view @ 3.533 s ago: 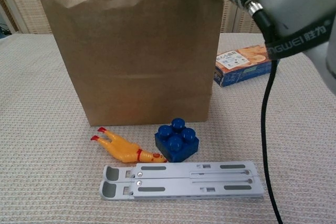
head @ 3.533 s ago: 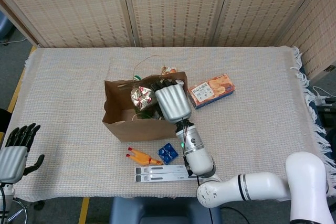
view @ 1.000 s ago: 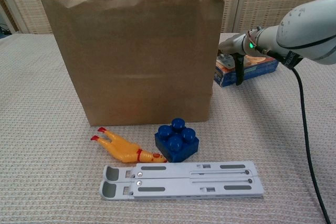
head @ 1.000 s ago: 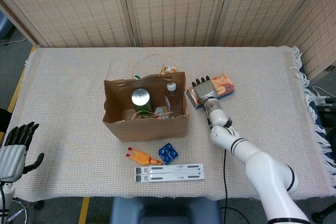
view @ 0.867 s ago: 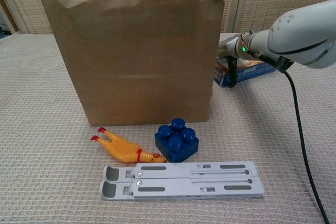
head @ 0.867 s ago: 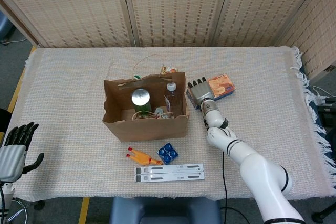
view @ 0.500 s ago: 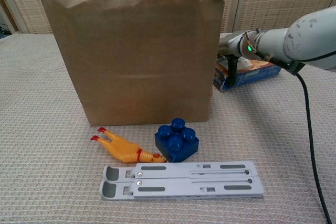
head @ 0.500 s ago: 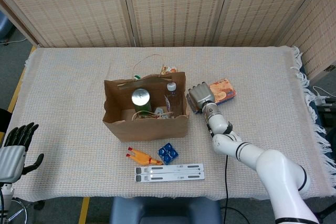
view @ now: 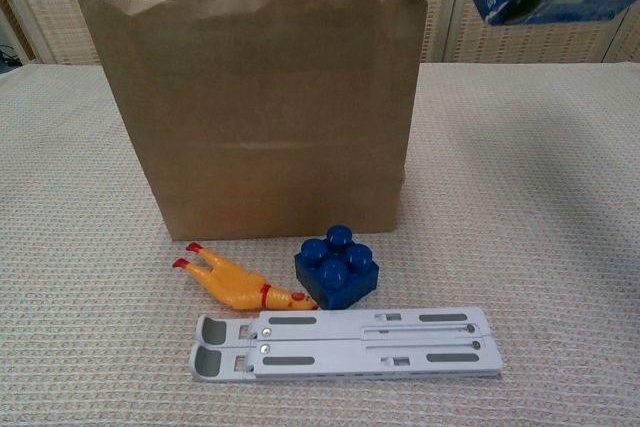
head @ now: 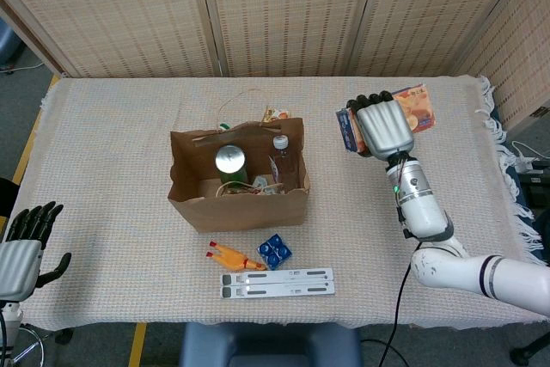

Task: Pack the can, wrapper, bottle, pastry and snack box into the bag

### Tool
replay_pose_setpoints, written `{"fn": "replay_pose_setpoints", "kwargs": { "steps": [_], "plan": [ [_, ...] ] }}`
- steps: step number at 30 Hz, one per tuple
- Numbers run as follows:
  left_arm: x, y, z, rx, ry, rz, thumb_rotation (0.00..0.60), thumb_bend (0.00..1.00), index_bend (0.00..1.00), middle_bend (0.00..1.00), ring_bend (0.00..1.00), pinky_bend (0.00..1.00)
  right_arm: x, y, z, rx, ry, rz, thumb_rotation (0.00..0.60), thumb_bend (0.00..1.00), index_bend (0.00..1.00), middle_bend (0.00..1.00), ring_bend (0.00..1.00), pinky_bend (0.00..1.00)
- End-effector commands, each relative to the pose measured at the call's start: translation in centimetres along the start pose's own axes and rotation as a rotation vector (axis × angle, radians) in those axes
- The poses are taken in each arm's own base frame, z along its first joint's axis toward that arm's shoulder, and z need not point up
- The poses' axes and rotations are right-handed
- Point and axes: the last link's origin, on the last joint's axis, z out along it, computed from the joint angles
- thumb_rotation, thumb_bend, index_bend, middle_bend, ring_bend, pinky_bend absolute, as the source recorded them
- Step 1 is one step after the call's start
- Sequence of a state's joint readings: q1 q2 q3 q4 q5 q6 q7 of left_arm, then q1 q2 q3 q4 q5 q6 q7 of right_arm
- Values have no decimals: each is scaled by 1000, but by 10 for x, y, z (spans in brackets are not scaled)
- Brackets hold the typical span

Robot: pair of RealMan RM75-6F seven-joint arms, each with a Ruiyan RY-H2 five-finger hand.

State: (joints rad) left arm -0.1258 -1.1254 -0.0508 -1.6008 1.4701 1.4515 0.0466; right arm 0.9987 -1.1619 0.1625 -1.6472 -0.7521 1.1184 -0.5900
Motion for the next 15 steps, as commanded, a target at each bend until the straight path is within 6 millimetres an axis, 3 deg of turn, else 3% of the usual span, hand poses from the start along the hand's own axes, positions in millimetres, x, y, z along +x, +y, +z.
{"fn": "replay_pose_setpoints", "kwargs": {
  "steps": [1,6,9,15],
  "plan": [
    [0,1,0,-3,1,8,600,358,7,0,0,0,59,-4,-22,40,158,-14,600,186,538,611,653,688],
    [-1,2,-2,-3,7,18,600,359,3,0,0,0,105,-48,-38,157,296,-132,600,186,535,611,650,688],
    [-1,1,-2,-2,9,19,600,361,3,0,0,0,120,-80,-46,234,356,-215,600,187,532,611,647,688],
    [-1,0,-3,-2,8,19,600,361,3,0,0,0,123,-138,-52,363,407,-418,600,187,530,611,647,688]
  ]
}}
